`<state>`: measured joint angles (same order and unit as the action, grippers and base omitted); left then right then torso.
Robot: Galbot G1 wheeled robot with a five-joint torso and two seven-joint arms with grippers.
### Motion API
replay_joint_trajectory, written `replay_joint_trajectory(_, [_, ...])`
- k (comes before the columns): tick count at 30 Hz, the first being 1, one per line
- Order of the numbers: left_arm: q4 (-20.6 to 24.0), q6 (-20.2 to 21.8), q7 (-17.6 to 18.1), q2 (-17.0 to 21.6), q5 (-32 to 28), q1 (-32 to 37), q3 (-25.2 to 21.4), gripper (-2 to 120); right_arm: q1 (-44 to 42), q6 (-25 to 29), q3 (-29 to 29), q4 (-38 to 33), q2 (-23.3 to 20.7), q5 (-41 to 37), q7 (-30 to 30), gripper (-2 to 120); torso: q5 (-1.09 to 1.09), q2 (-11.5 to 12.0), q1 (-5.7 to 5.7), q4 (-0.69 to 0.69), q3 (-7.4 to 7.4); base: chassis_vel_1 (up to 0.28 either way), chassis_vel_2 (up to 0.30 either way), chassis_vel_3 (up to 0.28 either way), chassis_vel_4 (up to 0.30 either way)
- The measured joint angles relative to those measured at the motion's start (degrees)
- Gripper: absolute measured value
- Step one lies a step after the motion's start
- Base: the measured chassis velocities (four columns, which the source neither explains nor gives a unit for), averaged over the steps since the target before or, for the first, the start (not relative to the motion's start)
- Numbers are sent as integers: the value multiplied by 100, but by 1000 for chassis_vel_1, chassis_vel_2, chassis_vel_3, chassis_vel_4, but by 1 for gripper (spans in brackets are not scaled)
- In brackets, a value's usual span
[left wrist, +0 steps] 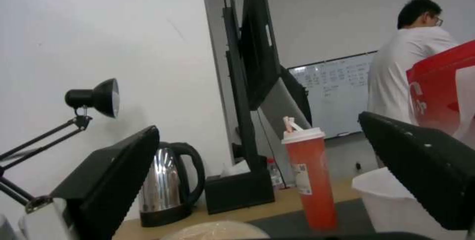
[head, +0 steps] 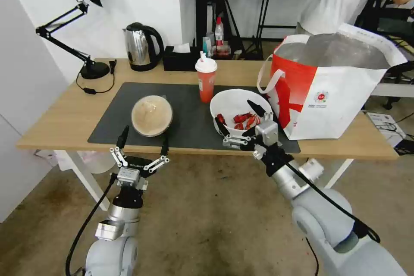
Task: Pick up the trash from the table and place it into the takeout bag.
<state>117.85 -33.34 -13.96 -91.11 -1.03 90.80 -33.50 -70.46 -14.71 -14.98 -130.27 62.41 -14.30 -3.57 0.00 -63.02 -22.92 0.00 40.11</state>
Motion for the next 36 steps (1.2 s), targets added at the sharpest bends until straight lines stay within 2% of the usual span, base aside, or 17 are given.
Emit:
replay_joint_trajectory(2, [0,-25,0,-7,10,20,3,100,197,-459,-6,33,-36,37,6,100,0,0,0,-1,0,0,0,0,0])
replay_joint_trajectory(3, [0,-25,0,-7,10,20,3,100,197,-459,-6,33,-36,37,6,100,0,0,0,-1,0,0,0,0,0])
replay_joint_trajectory(7, [-13,-49,0,-8,19,24,-2,100,686,-1081,65,232,-62,74,16,100,0,0,0,1,0,0,0,0,0])
replay_joint_trajectory(12, [-29,-53,-1,-9,20,23,-24,100,999,-1482,163,498,-22,127,26,100,-1,0,0,0,0,0,0,0,0])
replay_joint_trajectory(22, [-85,-60,3,-8,14,-7,-66,100,1234,-1686,389,832,72,290,116,100,0,0,1,0,0,0,0,0,0])
replay_joint_trajectory(36, [-112,-84,4,-8,10,-4,-94,100,1328,-1703,634,890,105,374,17,100,0,0,1,0,-1,0,0,0,0])
